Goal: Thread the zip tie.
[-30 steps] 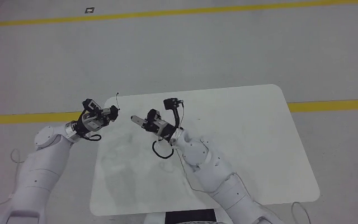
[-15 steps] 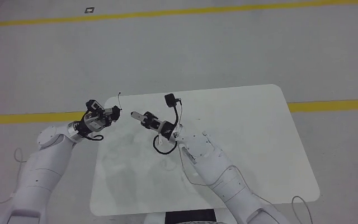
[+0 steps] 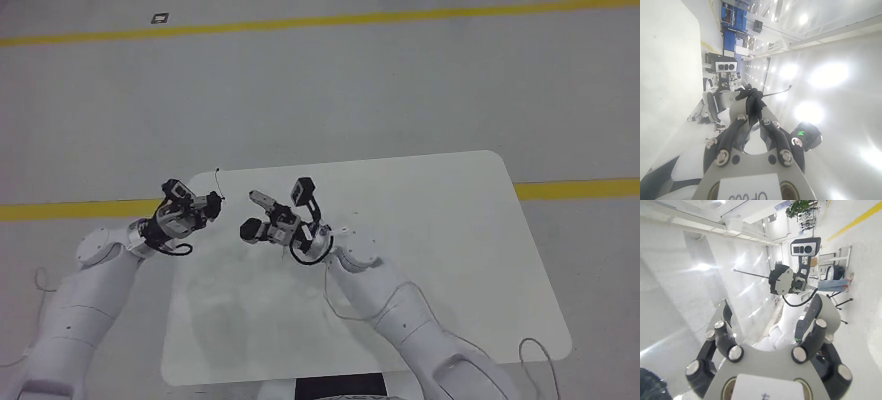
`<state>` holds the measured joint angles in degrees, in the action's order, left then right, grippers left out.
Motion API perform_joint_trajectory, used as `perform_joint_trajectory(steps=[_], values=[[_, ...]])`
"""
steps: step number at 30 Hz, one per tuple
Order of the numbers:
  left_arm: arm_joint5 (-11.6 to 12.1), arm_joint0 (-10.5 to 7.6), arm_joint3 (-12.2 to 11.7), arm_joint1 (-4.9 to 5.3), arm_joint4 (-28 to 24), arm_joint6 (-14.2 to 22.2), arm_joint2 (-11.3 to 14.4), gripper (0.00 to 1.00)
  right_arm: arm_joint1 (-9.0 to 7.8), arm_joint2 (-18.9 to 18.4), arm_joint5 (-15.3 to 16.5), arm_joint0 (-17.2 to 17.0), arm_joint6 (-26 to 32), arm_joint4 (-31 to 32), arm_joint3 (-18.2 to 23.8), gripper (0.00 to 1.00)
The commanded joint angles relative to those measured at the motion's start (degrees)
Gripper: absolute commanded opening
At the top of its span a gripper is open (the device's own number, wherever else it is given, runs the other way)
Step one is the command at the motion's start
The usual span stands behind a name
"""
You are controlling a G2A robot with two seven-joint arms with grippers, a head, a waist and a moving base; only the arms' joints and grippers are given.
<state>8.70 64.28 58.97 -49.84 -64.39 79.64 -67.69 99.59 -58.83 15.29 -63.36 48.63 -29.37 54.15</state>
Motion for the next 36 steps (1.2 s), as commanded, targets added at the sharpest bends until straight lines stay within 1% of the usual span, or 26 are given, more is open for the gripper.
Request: perform_joint_trajectory(steps=[1,8,9,10,12,14,16,18,20,25,28,32,33,34,36], values=[[-0.97,0.43,0.74,0.04,-4.57,0.0,0.12,0.0,0.02,0.02,-0.01,0.13,0.3,-0.59,-0.24,1.0],[-0.97,0.43,0.74,0.04,-4.57,0.0,0.12,0.0,0.02,0.03,-0.11,0.01,0.16,-0.73,-0.08,1.0],[-1.12,0.57,1.13,-0.02,-4.61,-0.71,0.19,0.0,0.06,0.13,-0.69,-0.52,0.17,-1.83,0.62,1.0],[-1.54,0.92,1.96,-0.12,-4.74,-1.39,0.31,0.0,0.07,-0.02,-1.92,-0.86,0.55,-3.71,0.91,1.0],[-1.77,1.21,2.36,-0.16,-4.22,-1.67,0.27,0.0,-0.06,-0.23,-1.96,-0.52,0.4,-3.79,0.58,1.0],[-2.42,1.52,2.62,-0.19,-3.99,-0.62,0.24,0.0,0.01,-0.55,-2.07,-0.46,1.21,-6.48,0.11,1.0],[-2.42,1.67,2.57,-0.21,-3.76,-0.14,0.03,0.0,0.09,-0.79,-1.97,-0.17,1.92,-8.61,-0.62,1.0],[-2.19,1.85,2.59,-0.29,-3.52,0.0,-0.05,0.0,0.23,-0.78,-2.56,0.46,2.73,-10.67,-1.87,1.0],[-1.62,1.9,2.75,-0.35,-3.02,0.0,0.0,0.0,0.26,-0.71,-2.65,0.68,2.99,-10.95,-2.18,1.0],[-1.62,1.9,2.75,-0.35,-3.02,0.0,0.0,0.0,0.26,-0.71,-2.65,0.68,2.99,-10.95,-2.18,1.0],[-1.62,1.9,2.75,-0.35,-3.02,0.0,0.0,0.0,0.19,-0.23,-3.51,-0.41,1.74,-10.96,-0.67,1.0],[-1.62,1.9,2.75,-0.35,-3.02,0.0,0.0,0.0,0.18,0.5,-3.99,-0.58,1.24,-10.88,-0.2,1.0],[-1.62,1.9,2.75,-0.35,-3.02,0.0,0.0,0.0,0.21,0.69,-4.04,-0.53,1.14,-10.95,-0.25,0.69],[-1.62,1.9,2.75,-0.35,-3.02,0.0,0.0,0.0,0.25,0.89,-4.2,-0.46,1.11,-11.14,-0.35,0.49],[-1.62,1.9,2.75,-0.35,-3.02,0.0,0.0,0.0,0.37,1.33,-4.22,-0.19,0.91,-11.52,-0.79,0.46]])
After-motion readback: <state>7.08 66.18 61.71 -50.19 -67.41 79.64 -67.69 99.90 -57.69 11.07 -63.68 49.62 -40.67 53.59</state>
